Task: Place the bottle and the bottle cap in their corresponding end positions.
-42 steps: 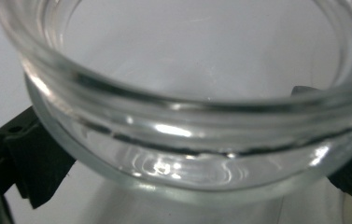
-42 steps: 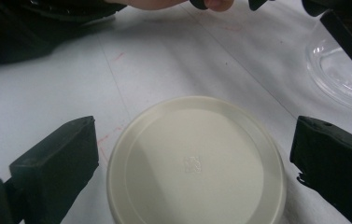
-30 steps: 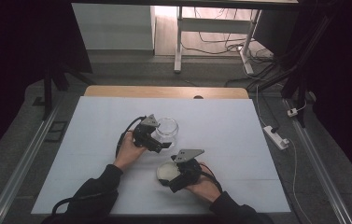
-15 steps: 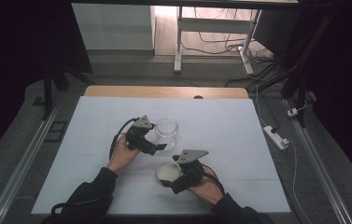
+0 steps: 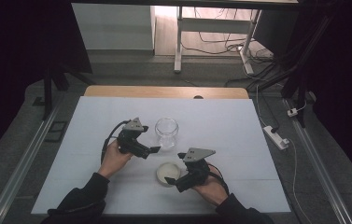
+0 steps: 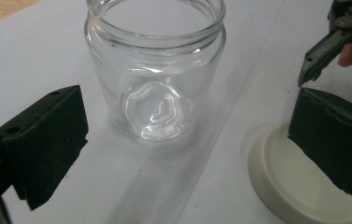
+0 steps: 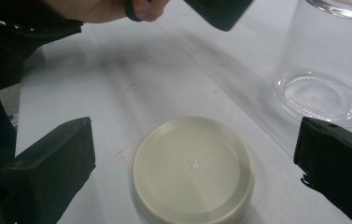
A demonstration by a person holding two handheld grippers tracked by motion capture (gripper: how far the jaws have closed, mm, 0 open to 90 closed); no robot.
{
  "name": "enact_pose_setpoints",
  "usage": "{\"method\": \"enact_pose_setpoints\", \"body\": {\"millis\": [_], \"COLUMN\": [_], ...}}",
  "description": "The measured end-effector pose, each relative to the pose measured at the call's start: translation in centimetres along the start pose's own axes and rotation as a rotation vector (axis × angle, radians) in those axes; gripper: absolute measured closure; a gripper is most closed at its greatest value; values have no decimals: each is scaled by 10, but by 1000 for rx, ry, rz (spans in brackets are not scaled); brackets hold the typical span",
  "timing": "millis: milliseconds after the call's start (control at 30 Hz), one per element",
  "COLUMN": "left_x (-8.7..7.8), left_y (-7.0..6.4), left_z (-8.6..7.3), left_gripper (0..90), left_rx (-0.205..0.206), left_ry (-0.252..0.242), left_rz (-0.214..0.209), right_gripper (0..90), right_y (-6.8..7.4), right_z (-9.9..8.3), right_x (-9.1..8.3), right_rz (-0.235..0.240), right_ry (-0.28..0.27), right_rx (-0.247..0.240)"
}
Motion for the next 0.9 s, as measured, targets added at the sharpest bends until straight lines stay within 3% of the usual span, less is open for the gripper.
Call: {"method": "enact_pose_setpoints", "body": {"millis": [167,400,567,900], "left_x": [-11,-33,-49,-79], "left_y": [-7,-17,-23,-33], "left_z": [-2,-3,-5,-15], "left_gripper": [0,0,0,0], "left_rx": [13,-20,-10,-41], "left_ry": [-2,-29,-40,-59], "left_rz": [-4,-39,-29,-24], "right_gripper": [0,0,0,0], "right_y": [0,1,1,5], "right_z": [2,5,7,6], "right_x": [-6,-16,-25,-38], "right_rz": [-14,-38,-48,-67], "right_ry": [-6,-12,-25,-22], "right_rx": [0,2,7,13]}}
Point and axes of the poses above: each handheld gripper's, and its own axes: x roughly forward along the jaws, z roughly out of its top, y roughly to its left, the point moved 10 cm from there along x, roughly forward along the jaws, and after that the axes turned 14 degrees about z, right-handed, at the moved point
